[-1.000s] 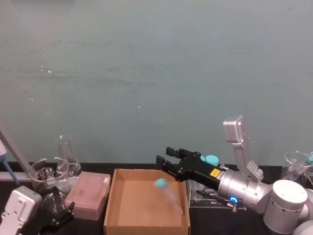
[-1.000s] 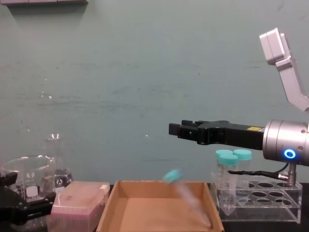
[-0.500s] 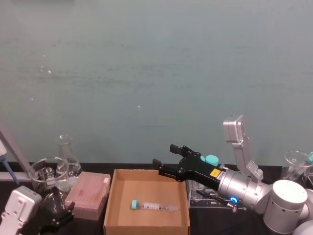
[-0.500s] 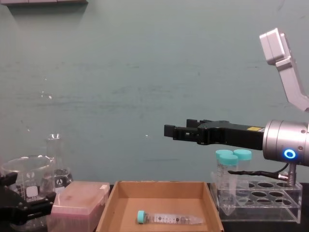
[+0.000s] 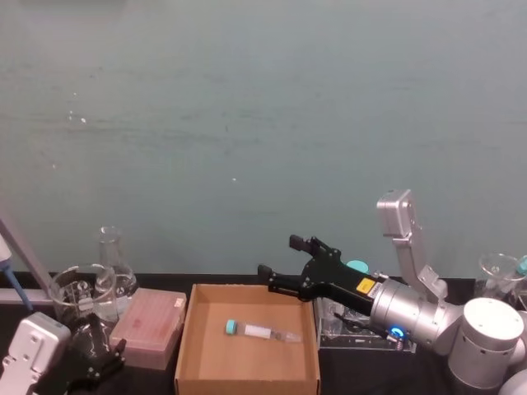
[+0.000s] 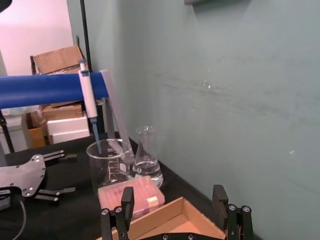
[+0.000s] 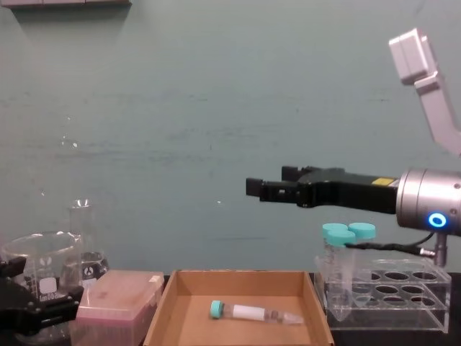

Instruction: Use the right hand to move the test tube from the test tube rack into the box.

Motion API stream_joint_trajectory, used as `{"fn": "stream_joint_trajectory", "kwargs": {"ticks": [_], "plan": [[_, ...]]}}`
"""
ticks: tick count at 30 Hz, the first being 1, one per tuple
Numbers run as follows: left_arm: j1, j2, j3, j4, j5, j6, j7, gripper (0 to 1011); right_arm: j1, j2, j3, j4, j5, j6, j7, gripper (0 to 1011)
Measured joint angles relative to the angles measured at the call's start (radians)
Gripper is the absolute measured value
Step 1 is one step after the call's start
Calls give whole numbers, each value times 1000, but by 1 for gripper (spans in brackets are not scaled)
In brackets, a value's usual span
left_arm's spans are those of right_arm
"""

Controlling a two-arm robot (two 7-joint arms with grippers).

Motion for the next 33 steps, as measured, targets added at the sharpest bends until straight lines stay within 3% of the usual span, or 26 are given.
{"fn": "stream_joint_trajectory", "kwargs": {"ticks": [7,9,14,16,24,33], "plan": [[0,0,0,0,0,0,0,1000,-57,52,10,-143,-33,-11,-82,1002],[0,0,0,0,0,0,0,1000,-90,78,17,-220,-62,-3,-140,1003],[0,0,0,0,0,0,0,1000,-229,142,58,-440,-168,69,-352,1003],[0,0,0,0,0,0,0,1000,-267,151,74,-482,-189,90,-404,1003],[0,0,0,0,0,0,0,1000,-467,157,154,-644,-275,147,-635,1003],[0,0,0,0,0,0,0,1000,-587,124,219,-698,-349,126,-792,1003]]}}
